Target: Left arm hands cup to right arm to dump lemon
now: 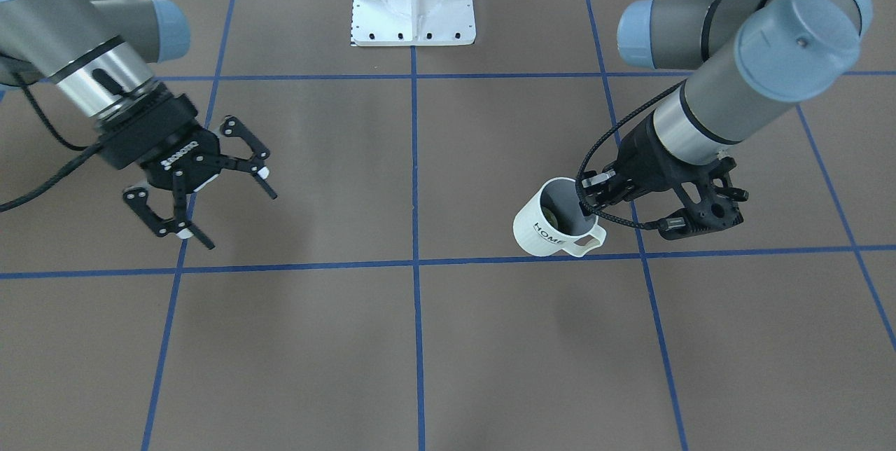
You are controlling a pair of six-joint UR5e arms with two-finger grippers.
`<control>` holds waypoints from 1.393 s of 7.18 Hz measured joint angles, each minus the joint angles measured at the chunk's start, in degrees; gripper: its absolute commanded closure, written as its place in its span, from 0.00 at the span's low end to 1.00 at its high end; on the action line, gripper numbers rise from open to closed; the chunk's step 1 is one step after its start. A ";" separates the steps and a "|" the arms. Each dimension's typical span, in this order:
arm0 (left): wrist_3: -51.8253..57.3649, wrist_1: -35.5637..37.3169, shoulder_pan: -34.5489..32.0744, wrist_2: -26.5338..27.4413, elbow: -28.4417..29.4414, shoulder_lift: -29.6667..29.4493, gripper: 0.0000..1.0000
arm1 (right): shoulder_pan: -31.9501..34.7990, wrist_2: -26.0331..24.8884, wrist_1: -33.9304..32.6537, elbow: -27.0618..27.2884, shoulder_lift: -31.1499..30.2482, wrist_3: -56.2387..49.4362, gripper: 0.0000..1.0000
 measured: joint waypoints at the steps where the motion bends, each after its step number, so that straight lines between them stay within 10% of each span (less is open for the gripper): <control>1: -3.62 -0.54 -0.69 -2.98 1.69 -1.57 1.00 | -4.74 -6.28 0.67 0.57 0.96 0.32 0.02; 3: -8.76 -0.78 -0.90 -4.69 5.56 -6.02 1.00 | -11.16 -14.79 0.95 0.97 2.45 -0.02 0.02; 10: -11.97 -0.97 3.16 -4.81 12.49 -14.11 1.00 | -13.26 -18.66 0.07 -3.38 7.23 -2.95 0.02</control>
